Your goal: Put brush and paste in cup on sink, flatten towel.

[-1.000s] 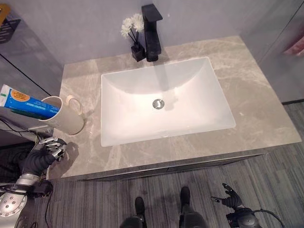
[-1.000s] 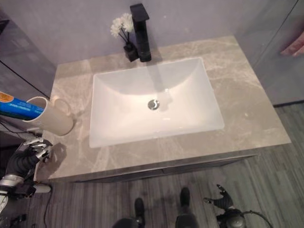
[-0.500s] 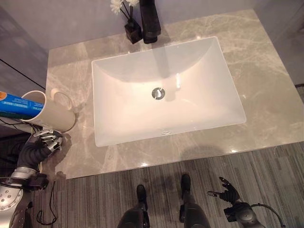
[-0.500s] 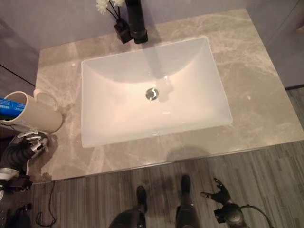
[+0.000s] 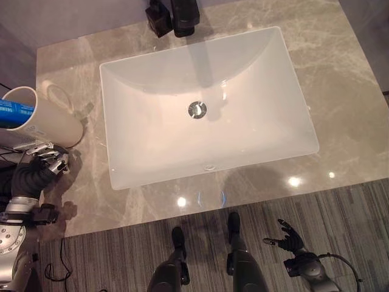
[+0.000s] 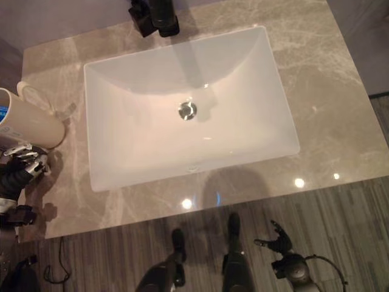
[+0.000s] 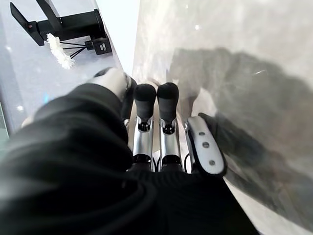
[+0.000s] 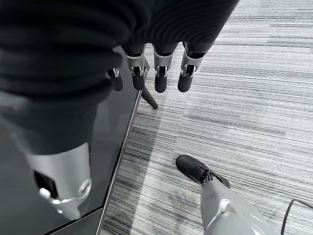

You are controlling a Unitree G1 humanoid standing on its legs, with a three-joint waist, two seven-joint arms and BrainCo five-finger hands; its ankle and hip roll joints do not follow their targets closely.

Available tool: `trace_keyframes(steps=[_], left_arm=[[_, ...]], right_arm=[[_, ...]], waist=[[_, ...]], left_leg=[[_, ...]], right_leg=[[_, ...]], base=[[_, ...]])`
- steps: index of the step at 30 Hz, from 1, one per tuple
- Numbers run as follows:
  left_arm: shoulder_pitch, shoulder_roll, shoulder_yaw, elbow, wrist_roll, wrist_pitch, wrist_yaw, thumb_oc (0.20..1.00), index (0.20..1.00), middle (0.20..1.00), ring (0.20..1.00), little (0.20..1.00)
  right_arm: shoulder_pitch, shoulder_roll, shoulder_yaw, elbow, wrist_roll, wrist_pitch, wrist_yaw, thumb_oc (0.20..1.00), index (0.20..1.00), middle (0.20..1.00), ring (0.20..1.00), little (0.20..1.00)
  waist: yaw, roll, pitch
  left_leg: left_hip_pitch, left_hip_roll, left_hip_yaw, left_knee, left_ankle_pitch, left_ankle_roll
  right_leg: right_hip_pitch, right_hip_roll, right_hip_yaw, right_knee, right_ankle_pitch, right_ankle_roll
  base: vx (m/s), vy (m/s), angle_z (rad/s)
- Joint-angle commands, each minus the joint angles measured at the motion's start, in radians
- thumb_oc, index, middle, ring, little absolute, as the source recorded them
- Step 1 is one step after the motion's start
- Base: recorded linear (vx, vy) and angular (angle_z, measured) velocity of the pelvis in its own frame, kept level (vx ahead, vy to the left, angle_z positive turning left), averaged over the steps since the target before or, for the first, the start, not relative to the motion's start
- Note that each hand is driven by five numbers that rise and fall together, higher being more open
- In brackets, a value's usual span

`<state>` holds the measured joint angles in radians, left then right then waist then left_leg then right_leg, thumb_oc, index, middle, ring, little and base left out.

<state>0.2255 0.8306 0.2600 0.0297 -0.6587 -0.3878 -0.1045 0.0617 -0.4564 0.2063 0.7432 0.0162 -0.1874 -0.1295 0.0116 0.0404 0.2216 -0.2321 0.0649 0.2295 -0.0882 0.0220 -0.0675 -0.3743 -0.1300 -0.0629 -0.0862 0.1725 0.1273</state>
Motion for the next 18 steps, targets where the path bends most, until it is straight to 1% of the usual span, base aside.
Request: trace_keyframes(steps=[1,13,18], left_arm=[[-0.022,0.049,-0.057,0.093,0.026,0.022,0.009,0.200,0.200,0.200,0.200,0.200],[-0.100,0.055,-0.066,0.144,0.060,0.017,0.058,0.200,0.200,0.200,0.200,0.200],[-0.151,0.073,-0.060,0.178,0.074,0.013,0.085,0.200,0.200,0.200,0.200,0.200]], right_arm=[[-0.043,-0.032,0.037,-0.018,-0.008,-0.032,-0.016,1.000,1.000,1.000,1.000,1.000],[-0.060,-0.042,0.051,-0.038,-0.015,-0.028,-0.026,1.000,1.000,1.000,1.000,1.000],[-0.062,-0.040,0.055,-0.032,-0.014,-0.027,-0.028,1.000,1.000,1.000,1.000,1.000]], waist=[[-0.022,-0.023,0.015],[-0.031,-0.025,0.021],[-0.037,-0.027,0.019]], left_leg=[[-0.047,-0.069,-0.009,0.025,0.044,0.041],[-0.064,-0.064,-0.007,0.013,0.049,0.036],[-0.070,-0.063,-0.004,0.013,0.048,0.034]], right_leg=[[0.073,-0.023,0.034,-0.001,-0.007,0.048],[0.048,-0.015,0.039,-0.001,-0.007,0.047],[0.038,-0.013,0.045,-0.001,-0.006,0.048]], base=[[0.00,0.000,0.00],[0.00,0.000,0.00],[0.00,0.000,0.00]])
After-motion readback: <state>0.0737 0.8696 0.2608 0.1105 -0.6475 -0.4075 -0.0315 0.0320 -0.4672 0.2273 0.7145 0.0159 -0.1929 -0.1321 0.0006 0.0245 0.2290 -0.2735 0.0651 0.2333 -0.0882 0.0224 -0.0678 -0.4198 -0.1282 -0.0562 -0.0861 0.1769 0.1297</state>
